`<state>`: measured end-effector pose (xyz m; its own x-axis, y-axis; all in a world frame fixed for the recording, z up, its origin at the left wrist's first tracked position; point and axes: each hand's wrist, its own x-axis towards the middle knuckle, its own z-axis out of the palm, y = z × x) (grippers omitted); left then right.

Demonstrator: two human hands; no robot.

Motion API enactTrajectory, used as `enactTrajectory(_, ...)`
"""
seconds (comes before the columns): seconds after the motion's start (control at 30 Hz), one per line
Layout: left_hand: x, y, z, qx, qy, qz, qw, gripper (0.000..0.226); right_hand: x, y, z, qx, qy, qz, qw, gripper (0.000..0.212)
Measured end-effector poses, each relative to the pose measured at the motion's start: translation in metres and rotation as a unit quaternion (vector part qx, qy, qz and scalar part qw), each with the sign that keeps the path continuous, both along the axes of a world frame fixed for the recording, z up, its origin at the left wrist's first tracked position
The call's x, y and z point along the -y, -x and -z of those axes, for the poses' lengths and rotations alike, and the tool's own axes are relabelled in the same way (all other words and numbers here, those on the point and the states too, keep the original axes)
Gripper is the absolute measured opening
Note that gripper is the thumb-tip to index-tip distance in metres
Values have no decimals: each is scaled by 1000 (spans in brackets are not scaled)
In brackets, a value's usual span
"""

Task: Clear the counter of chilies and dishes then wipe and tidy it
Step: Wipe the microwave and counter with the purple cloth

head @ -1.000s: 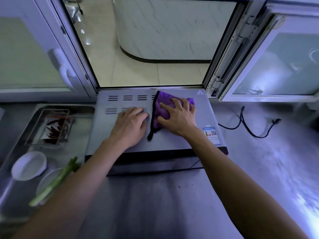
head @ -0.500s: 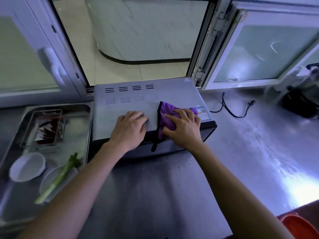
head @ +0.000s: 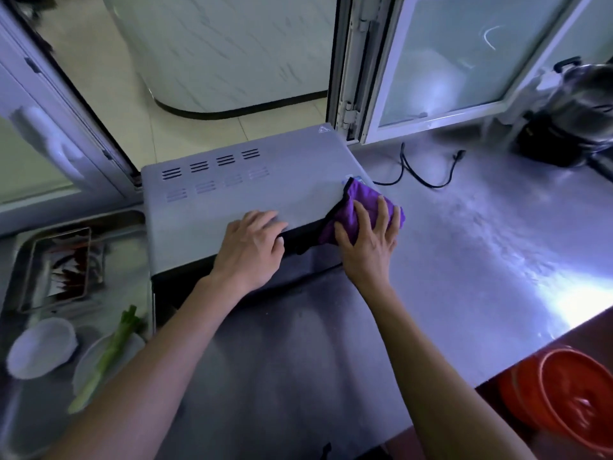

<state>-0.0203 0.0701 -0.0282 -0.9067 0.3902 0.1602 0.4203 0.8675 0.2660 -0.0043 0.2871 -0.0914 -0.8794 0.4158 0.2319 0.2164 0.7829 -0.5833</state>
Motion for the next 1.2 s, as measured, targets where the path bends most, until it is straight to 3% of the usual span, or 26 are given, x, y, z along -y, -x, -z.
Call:
enactTrajectory(0.17, -31, -1, -3, 6, 29, 16, 999, 34, 6, 6, 5, -38, 232, 29, 971, 64)
enactTrajectory(0.37, -65, 8, -8, 4, 45, 24, 999, 32, 3, 16, -1, -60, 348, 80, 932, 65)
enactTrajectory(0.87, -32, 3, -4, 2, 21, 7, 1000, 34, 27, 20, 10, -94, 388, 124, 908, 78)
enactTrajectory(1.2, 73, -14, -5, -5, 21, 2, 1000, 32, 145, -8, 9, -90, 407, 113, 902, 81)
